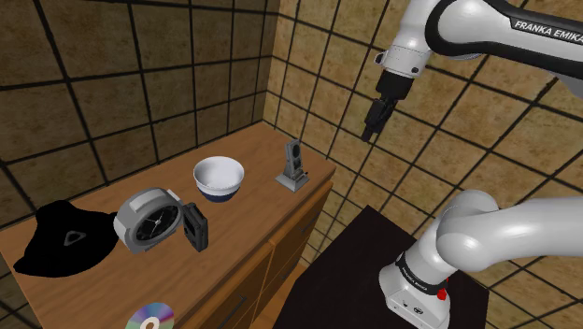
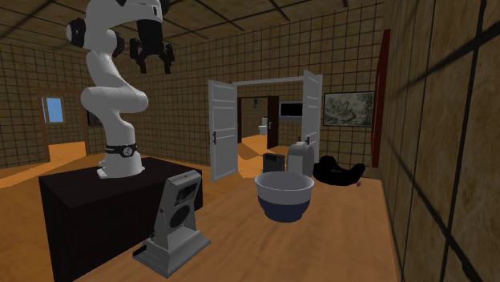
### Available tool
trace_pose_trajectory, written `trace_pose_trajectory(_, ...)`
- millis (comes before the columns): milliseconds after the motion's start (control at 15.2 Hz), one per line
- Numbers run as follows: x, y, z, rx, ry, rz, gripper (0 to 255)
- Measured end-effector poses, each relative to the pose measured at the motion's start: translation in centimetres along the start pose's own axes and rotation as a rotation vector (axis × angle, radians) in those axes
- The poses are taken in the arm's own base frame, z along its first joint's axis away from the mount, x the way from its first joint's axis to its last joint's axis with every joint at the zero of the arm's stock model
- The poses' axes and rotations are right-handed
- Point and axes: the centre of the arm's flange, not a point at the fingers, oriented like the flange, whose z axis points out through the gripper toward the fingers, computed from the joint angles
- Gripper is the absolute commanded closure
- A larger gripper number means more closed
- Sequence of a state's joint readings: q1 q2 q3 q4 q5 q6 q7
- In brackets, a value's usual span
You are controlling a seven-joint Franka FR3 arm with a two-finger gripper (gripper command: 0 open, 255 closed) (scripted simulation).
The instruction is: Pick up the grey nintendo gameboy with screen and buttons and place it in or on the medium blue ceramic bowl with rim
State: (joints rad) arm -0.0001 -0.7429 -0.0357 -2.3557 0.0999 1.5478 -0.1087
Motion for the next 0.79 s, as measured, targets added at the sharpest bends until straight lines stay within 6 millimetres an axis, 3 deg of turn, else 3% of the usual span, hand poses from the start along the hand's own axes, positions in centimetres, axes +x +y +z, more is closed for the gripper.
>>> trace_pose_trajectory(132, 0.2, -0.4, 0.3, -0.002, 0.0, -0.002, 0)
trace_pose_trajectory(264, 1.5, -1.4, 1.6, -0.009, 0.0, -0.009, 0)
trace_pose_trajectory(792, 7.1, -8.3, 8.0, -0.042, 0.004, -0.043, 0)
